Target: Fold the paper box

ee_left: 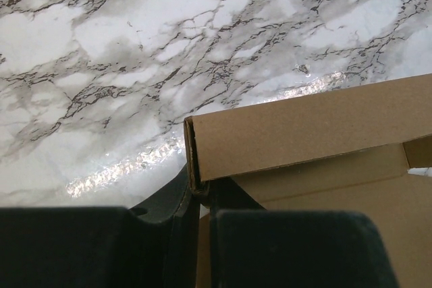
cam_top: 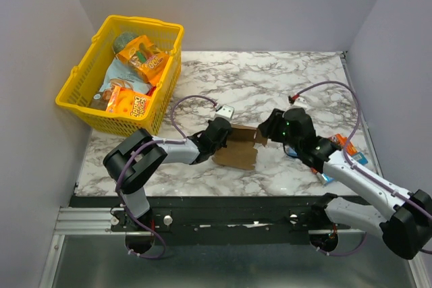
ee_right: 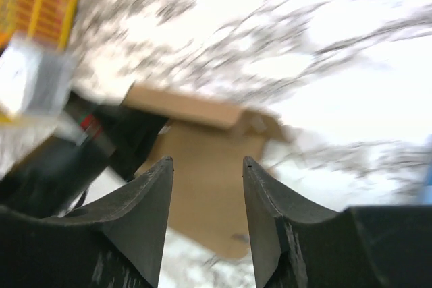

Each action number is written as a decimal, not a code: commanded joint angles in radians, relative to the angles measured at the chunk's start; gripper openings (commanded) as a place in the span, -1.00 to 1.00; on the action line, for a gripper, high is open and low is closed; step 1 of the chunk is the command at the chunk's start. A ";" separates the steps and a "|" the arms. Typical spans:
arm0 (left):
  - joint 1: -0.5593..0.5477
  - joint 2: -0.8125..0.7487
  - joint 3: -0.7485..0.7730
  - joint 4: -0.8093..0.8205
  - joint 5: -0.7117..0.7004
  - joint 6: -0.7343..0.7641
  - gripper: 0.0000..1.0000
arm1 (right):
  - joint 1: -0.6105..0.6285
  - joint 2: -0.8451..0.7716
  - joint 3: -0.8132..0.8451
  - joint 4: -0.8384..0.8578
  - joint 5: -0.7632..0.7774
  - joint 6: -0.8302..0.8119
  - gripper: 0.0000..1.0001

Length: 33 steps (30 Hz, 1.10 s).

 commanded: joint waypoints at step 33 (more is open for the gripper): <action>0.000 0.014 -0.045 -0.078 0.039 0.011 -0.86 | -0.200 0.324 -0.238 0.608 -0.465 -0.137 -0.19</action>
